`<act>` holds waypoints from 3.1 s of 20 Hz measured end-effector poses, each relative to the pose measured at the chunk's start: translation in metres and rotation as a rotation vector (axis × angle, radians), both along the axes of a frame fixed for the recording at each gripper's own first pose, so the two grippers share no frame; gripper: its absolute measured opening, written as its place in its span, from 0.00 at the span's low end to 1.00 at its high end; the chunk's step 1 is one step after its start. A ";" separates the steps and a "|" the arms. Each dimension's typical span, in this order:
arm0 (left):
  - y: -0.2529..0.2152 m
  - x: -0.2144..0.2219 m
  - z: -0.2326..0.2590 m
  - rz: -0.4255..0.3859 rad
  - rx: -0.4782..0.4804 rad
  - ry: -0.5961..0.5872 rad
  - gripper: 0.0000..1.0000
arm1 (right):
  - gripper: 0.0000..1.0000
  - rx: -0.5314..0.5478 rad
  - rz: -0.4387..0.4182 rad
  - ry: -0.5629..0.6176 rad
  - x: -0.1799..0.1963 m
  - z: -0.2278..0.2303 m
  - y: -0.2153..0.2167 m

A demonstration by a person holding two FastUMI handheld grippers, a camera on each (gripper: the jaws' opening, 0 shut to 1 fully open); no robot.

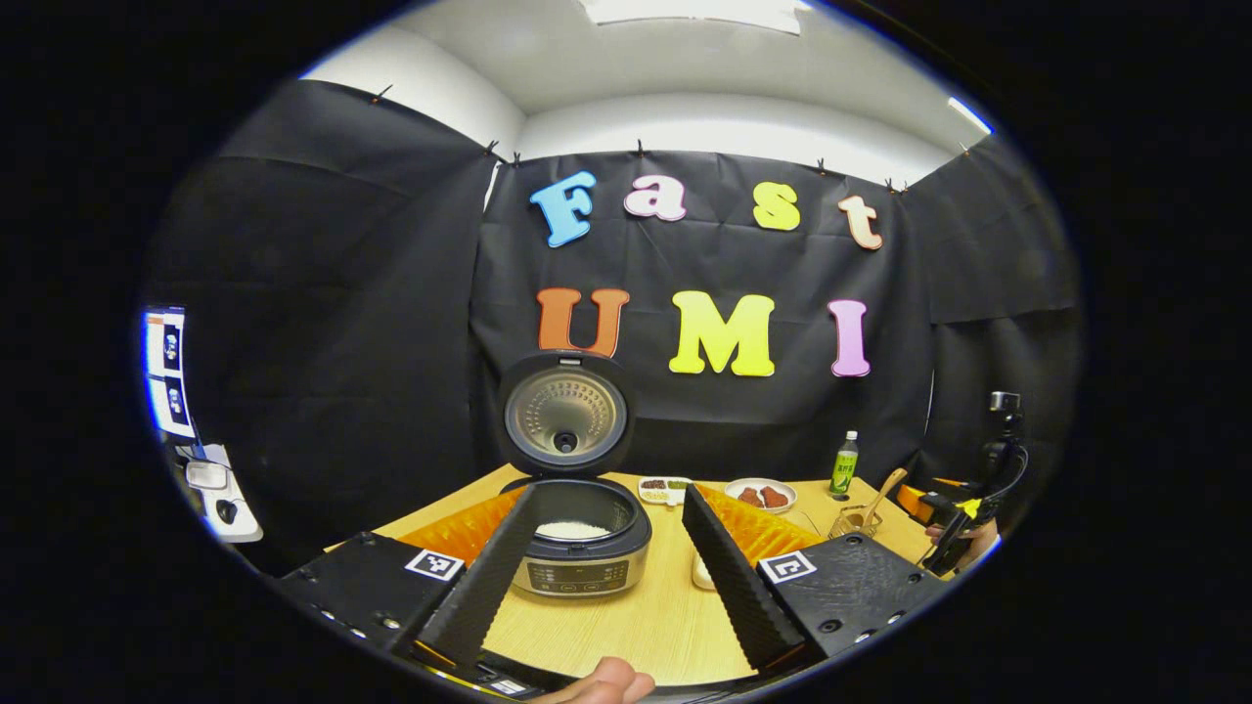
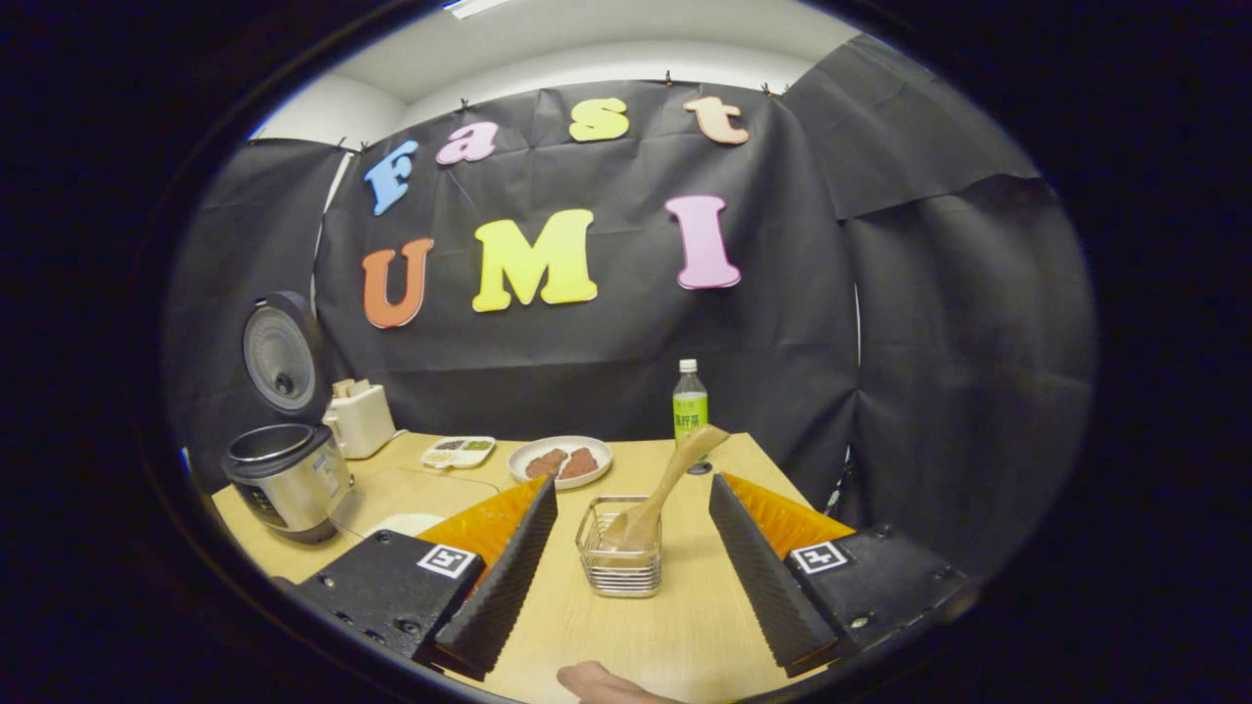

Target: Close the left gripper, press the button to open the rice cooker; take a wooden spoon from the chopstick holder with the right hand, scoop a spoonful of rice and pour it into the rice cooker, then put the wooden spoon back into the chopstick holder.

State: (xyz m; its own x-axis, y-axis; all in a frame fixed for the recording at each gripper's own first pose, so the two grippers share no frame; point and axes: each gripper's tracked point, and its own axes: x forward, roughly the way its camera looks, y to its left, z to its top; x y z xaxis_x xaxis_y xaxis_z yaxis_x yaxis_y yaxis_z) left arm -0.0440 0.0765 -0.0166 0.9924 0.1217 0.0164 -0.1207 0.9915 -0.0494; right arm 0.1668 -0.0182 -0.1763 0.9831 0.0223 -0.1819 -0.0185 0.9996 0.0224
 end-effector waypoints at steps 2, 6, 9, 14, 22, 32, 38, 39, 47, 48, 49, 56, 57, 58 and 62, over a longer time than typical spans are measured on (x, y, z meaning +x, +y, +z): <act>-0.027 -0.013 -0.002 -0.087 -0.005 -0.017 0.95 | 1.00 0.039 -0.022 0.010 0.025 -0.009 -0.012; -0.040 -0.029 -0.006 -0.089 -0.004 -0.065 0.94 | 0.99 0.113 0.002 0.075 0.067 -0.032 -0.012; -0.048 -0.035 -0.015 -0.068 0.016 -0.085 0.94 | 0.99 0.113 -0.045 0.111 0.093 -0.049 -0.026; -0.050 -0.047 -0.014 -0.063 0.007 -0.123 0.94 | 0.89 0.203 -0.085 0.119 0.125 -0.053 -0.034; -0.042 -0.063 -0.007 -0.100 -0.020 -0.161 0.94 | 0.22 0.291 -0.064 0.121 0.126 -0.025 -0.012; -0.018 -0.065 -0.013 -0.076 -0.036 -0.136 0.94 | 0.18 0.015 0.023 -0.092 0.083 0.108 0.057; -0.025 -0.064 -0.021 -0.130 -0.021 -0.109 0.94 | 0.18 0.012 0.094 -0.102 0.069 0.103 0.146; -0.024 -0.064 -0.021 -0.127 -0.004 -0.104 0.94 | 0.16 0.014 0.084 -0.112 0.068 0.099 0.155; -0.014 -0.057 -0.031 -0.088 0.045 -0.063 0.94 | 0.16 -0.045 0.112 -0.048 0.077 0.010 0.225; -0.014 -0.057 -0.032 -0.094 0.047 -0.060 0.94 | 0.18 -0.060 0.101 -0.035 0.079 -0.004 0.224; -0.015 -0.057 -0.033 -0.103 0.052 -0.055 0.94 | 0.15 -0.084 0.097 -0.011 0.082 -0.021 0.227; -0.016 -0.057 -0.033 -0.140 0.018 -0.045 0.94 | 0.18 -0.112 0.070 -0.013 0.076 -0.062 0.230; -0.015 -0.057 -0.034 -0.136 0.021 -0.039 0.94 | 0.18 -0.071 0.104 0.012 0.074 -0.068 0.242; -0.014 -0.056 -0.036 -0.127 0.023 -0.034 0.94 | 0.18 -0.026 0.135 0.020 0.070 -0.068 0.252; -0.011 -0.053 -0.036 -0.101 0.032 -0.032 0.94 | 0.18 0.177 0.156 0.047 0.065 -0.068 0.266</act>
